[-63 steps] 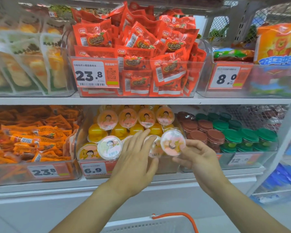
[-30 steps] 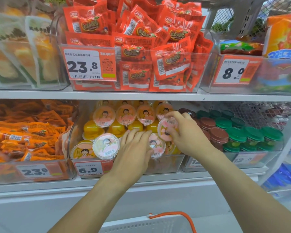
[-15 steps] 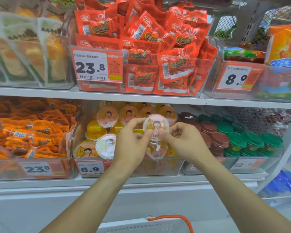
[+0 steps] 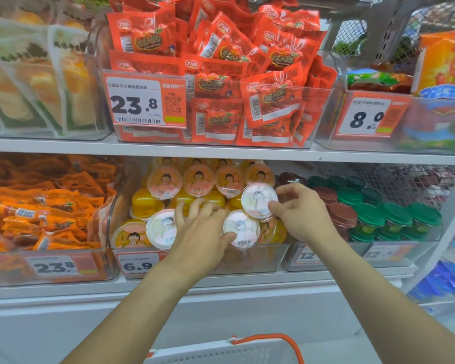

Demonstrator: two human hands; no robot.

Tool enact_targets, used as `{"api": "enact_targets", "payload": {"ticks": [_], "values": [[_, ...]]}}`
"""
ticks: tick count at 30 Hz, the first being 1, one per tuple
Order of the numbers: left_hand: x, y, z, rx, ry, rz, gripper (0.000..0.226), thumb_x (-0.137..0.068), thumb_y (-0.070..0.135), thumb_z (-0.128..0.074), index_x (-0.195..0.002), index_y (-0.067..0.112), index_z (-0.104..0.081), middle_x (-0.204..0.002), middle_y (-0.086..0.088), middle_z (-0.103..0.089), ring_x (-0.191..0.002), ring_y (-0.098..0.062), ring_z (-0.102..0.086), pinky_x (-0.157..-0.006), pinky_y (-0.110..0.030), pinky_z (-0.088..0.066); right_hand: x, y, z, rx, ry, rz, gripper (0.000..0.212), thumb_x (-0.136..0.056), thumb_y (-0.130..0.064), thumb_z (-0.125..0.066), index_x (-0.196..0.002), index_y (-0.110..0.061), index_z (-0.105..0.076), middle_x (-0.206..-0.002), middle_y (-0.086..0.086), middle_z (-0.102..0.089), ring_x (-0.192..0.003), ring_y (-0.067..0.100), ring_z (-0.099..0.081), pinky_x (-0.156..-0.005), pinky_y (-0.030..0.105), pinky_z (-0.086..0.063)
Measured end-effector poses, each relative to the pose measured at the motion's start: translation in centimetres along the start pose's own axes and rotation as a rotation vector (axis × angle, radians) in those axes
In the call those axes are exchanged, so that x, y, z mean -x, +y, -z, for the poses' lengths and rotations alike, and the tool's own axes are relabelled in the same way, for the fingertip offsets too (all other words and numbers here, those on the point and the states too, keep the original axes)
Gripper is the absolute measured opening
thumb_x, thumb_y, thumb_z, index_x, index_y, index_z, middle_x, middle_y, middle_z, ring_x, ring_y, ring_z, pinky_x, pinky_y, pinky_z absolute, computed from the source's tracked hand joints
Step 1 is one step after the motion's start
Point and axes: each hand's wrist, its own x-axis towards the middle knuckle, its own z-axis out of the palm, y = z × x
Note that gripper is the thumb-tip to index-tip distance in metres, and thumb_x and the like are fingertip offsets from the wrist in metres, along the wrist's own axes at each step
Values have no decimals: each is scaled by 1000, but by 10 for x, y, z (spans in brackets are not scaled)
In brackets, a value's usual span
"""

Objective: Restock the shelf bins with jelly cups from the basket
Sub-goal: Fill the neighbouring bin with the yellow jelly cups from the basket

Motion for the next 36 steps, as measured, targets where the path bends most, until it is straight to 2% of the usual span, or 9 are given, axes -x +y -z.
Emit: {"api": "enact_targets", "payload": {"ticks": [5, 9, 12, 15, 19, 25, 29, 33, 36], "values": [[3, -9, -2, -16, 173, 58, 65, -85, 66, -35, -123, 18, -56, -130, -4, -52, -133, -27, -36, -116, -55, -11, 1, -3, -12, -237, 41, -38, 22, -82, -27, -81, -98, -24, -67, -67, -1, -74, -70, 11, -71, -74, 36, -58], [3, -21, 5, 24, 192, 83, 65, -87, 60, -35, -132, 16, -50, -130, -2, -55, -135, -26, -35, -115, -49, -9, 8, -22, -35, -404, -43, -74, 20, -82, -22, -81, -97, -21, -67, -68, 1, -74, -64, 12, -71, -65, 30, -55], [4, -28, 8, 69, 147, 79, 60, -93, 53, -44, -142, 20, -42, -138, 2, -52, -143, -22, -24, -117, -46, -6, 10, -32, -52, -357, -77, -77, 17, -82, -18, -78, -96, -17, -68, -69, 2, -75, -60, 13, -71, -57, 30, -57], [5, -29, 11, 138, 112, 48, 57, -93, 50, -41, -144, 24, -39, -137, 8, -53, -145, -14, -15, -116, -43, -2, 10, -40, -52, -161, -62, -8, 13, -85, -20, -72, -95, -20, -64, -69, -3, -72, -52, -3, -62, -41, 13, -42], [4, -29, 10, 173, 83, 24, 52, -89, 49, -33, -136, 30, -45, -127, 14, -56, -144, -10, -15, -117, -45, -2, 9, -42, -45, 98, -84, 68, 12, -86, -30, -69, -94, -24, -62, -77, -8, -69, -72, 7, -61, -59, 24, -42], [0, -27, 4, 155, 62, 28, 41, -100, 42, -35, -139, 31, -43, -132, 13, -52, -144, -11, -14, -119, -50, 0, 8, -41, -42, 14, -89, 34, 15, -82, -28, -75, -72, -19, -67, -66, -3, -71, -72, 13, -67, -68, 33, -57], [3, -32, 3, -69, 36, 57, 67, -90, 57, -20, -146, 23, -36, -148, 6, -41, -148, -22, -12, -117, -54, 0, 7, -38, -41, -1, -72, 44, 19, -81, -28, -76, -68, -17, -68, -69, -4, -71, -78, 18, -70, -77, 40, -59], [14, -31, 0, -222, 88, 189, 77, -88, 67, -18, -140, 18, -47, -154, -13, -35, -147, -36, -18, -112, -63, -8, 10, -33, -45, 91, -41, 104, 26, -85, -42, -71, -95, -19, -64, -85, -3, -67, -83, 15, -64, -75, 34, -53], [25, -26, -10, -233, 143, 295, 75, -94, 65, -18, -148, 18, -41, -158, -20, -29, -148, -43, -16, -111, -70, -10, 21, -26, -57, 127, 160, 380, 35, -89, -40, -65, -118, -22, -57, -113, -3, -51, -102, 16, -52, -83, 36, -49]]}}
